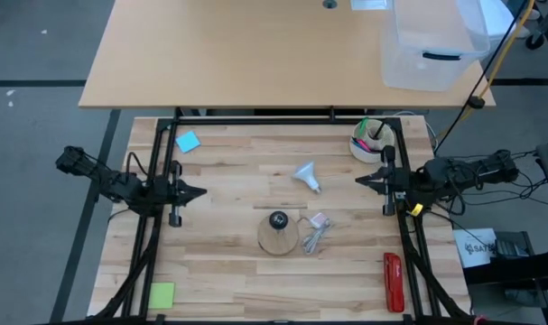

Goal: Screw lightbulb
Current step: Return to Home Position

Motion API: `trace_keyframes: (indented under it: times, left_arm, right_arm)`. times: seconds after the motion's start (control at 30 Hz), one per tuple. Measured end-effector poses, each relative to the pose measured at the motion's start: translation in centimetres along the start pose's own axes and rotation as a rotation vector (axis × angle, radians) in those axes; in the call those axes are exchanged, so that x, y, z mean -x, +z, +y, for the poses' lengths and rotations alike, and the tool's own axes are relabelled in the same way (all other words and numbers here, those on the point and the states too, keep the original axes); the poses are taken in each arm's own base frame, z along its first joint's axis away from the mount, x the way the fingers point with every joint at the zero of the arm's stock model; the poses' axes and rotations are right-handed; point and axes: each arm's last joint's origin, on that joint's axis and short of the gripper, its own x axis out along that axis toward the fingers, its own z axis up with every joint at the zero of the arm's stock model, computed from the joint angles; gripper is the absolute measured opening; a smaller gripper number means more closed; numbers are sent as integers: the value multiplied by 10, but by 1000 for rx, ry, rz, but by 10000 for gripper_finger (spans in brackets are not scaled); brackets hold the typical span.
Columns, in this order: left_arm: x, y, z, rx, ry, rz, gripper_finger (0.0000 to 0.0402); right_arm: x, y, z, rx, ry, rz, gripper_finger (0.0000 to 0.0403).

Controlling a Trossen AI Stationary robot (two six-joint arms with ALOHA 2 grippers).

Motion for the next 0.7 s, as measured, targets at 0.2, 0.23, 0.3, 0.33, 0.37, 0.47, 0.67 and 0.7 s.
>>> trace_keyframes:
  times: [0.2,0.23,0.3,0.33,0.37,0.47,0.67,0.7]
  left_arm:
    - [5,-18,0,-6,0,-1,0]
    - [6,-22,0,-3,1,-8,0]
    - [6,-30,-1,7,3,-25,0]
    - [7,-33,-1,12,3,-34,0]
    - [7,-36,-1,16,1,-41,0]
    - [8,-45,-2,22,-5,-38,0]
    - [8,-57,-4,37,-6,-36,0]
    - [8,-59,-4,39,-6,-39,0]
  right_arm:
    - [2,-37,6,-13,-4,-22,0]
    - [3,-43,7,-19,-6,-40,0]
    - [4,-55,8,-26,-11,-70,0]
    - [5,-60,9,-31,-14,-85,0]
    - [6,-65,9,-36,-16,-96,0]
    - [8,-78,11,-54,-18,-111,0]
    - [10,-99,14,-63,-19,-125,0]
    - [9,-102,15,-65,-18,-121,0]
